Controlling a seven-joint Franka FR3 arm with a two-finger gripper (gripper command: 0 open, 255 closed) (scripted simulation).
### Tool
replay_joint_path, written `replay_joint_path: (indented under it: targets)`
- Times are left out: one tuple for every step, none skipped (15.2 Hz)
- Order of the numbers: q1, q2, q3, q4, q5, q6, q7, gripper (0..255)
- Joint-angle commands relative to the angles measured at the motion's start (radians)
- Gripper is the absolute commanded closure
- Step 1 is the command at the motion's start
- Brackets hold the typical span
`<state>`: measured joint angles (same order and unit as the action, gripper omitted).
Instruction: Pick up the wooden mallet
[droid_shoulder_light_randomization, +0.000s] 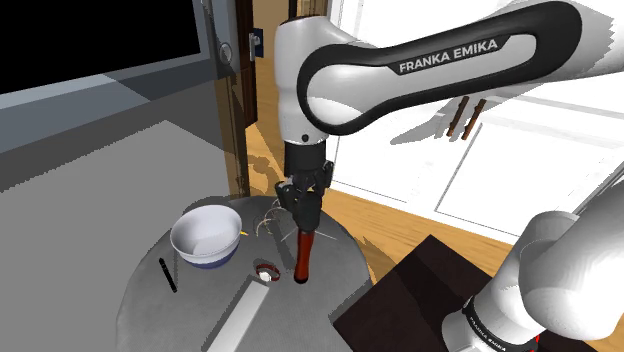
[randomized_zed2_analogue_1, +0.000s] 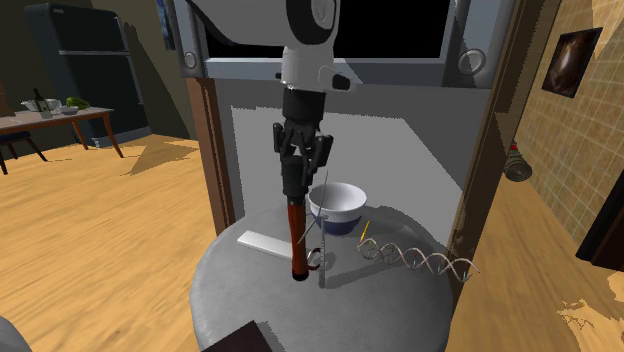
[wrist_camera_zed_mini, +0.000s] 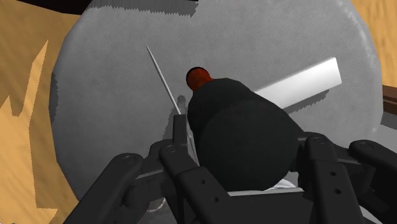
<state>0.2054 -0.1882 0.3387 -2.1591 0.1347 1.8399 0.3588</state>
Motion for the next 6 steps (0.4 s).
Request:
replay_joint_path:
  targets:
    - [-0.001,-0.005,-0.002,0.022,0.000,-0.027,0.001,255]
    - [-0.001,-0.008,-0.003,0.033,0.000,-0.041,0.001,255]
    - [-0.001,-0.010,-0.003,0.044,0.000,-0.054,0.002,255]
    - [-0.001,-0.013,-0.004,0.055,0.000,-0.068,0.002,255]
    - [-0.001,-0.013,-0.004,0.057,0.000,-0.070,0.002,255]
    - [-0.001,-0.013,-0.004,0.057,0.000,-0.070,0.002,255]
